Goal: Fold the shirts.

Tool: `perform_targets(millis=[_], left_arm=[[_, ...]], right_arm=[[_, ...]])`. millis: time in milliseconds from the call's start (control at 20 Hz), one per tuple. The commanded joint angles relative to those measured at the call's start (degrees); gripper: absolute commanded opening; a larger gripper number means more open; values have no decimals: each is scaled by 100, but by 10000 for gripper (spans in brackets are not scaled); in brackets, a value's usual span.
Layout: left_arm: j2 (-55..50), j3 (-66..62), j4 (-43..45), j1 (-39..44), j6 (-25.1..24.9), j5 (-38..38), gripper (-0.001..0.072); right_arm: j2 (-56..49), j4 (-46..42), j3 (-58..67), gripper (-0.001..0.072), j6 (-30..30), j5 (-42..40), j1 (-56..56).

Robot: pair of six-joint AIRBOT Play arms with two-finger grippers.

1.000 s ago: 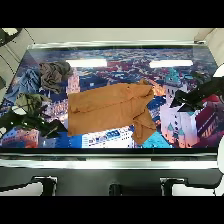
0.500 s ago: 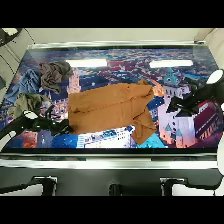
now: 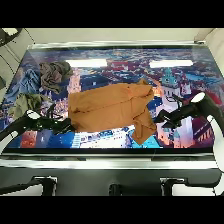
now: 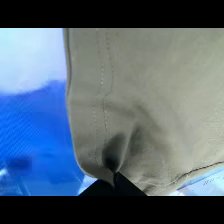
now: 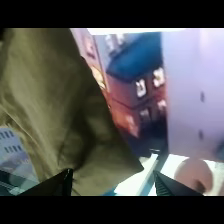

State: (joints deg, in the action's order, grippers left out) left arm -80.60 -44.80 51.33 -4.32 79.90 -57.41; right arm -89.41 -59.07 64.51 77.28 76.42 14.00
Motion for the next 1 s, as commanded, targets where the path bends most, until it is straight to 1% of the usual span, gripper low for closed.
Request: perform_targets(millis=[0,50,150,200,250,300,350,450,550,600,700,800,850,950], left_arm=[[4,2,4,9,4,-260,30],[4,2,4,9,4,-284,31],[7,-11,4,9,4,-306,30],[11,-35,4,9,4,-326,30],[28,-63,7,9,2,-354,31],[44,-131,9,-7,-26,-439,30],[83,-262,7,-37,-92,-560,30],[398,-800,9,-74,-109,-710,29],[1045,-1779,2,-70,-164,-603,29],[1438,-2472,-4,-61,-173,-472,29],[2118,-3928,7,-63,-170,-37,29],[2715,-5394,15,-90,-144,669,29],[2949,-5904,35,-109,-9,1001,29],[3364,-6513,70,-107,365,1493,29]], right_arm=[[-225,931,-210,607,-269,-422,-22],[-267,929,-210,605,-273,-474,-87],[-367,546,-210,604,-221,-560,-337],[-391,479,-210,536,-129,-662,-468],[-378,481,-203,383,-118,-780,-568],[-326,490,-188,81,-118,-800,-627],[-216,511,-144,41,-98,-796,-640],[254,586,179,39,-273,-761,-640],[1067,586,870,40,-365,-1088,-640],[1569,584,1344,40,-409,-1519,-640],[2573,586,2310,41,-413,-2881,-640],[3526,584,3069,40,-422,-4227,-640],[3936,586,3314,40,-398,-4592,-640],[4594,584,3458,40,-396,-4631,-640]])
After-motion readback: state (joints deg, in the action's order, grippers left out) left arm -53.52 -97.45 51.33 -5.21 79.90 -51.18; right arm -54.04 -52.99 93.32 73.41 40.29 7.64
